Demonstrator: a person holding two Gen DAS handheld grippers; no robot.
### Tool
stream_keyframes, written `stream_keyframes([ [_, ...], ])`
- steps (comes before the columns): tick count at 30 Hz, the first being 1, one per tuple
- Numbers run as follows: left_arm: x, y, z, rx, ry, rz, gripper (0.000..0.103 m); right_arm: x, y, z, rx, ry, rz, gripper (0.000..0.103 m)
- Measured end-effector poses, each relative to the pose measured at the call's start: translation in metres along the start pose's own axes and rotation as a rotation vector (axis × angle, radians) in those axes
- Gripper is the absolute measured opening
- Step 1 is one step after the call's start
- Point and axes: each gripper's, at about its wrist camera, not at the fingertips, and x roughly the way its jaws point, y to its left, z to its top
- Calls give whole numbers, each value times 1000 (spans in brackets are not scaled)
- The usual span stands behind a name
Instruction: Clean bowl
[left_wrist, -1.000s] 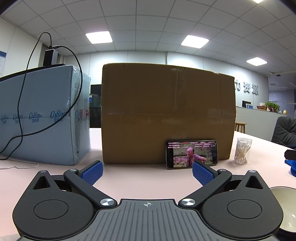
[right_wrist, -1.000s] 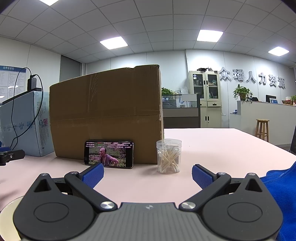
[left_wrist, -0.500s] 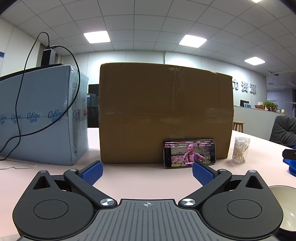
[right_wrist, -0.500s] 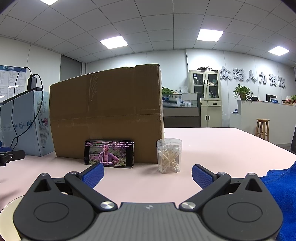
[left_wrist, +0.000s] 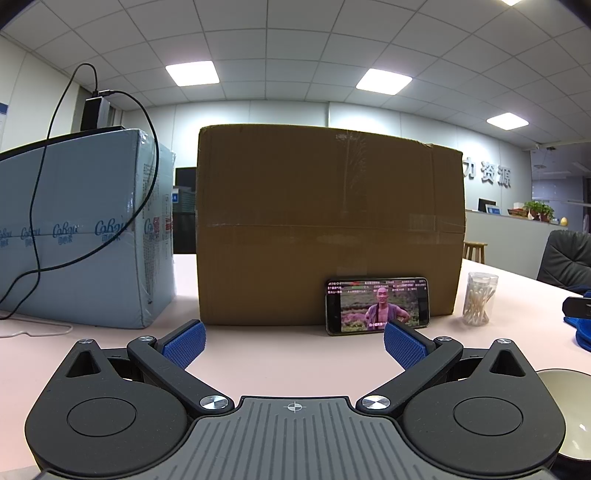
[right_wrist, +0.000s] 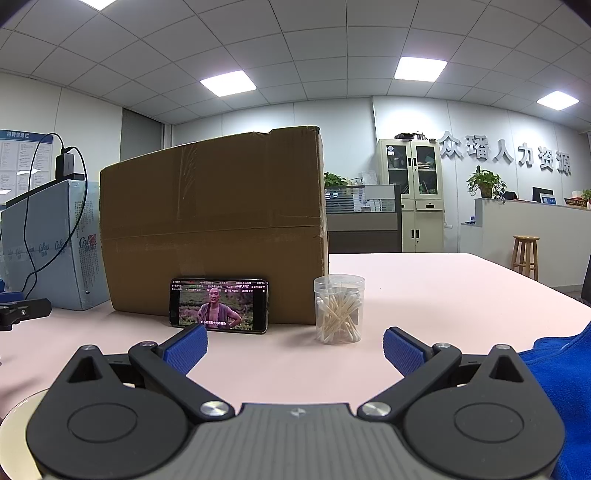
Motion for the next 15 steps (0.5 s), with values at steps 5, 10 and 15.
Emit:
stream_keyframes([
  [5, 0, -1, 0, 0, 0, -1, 103, 1, 0, 0, 0, 1, 1, 103],
  [10, 0, -1, 0, 0, 1, -4, 103, 2, 0, 0, -1, 2, 1, 103],
  [15, -1, -2, 0, 3, 2, 2, 103, 1, 0, -1, 0, 1, 2, 103],
])
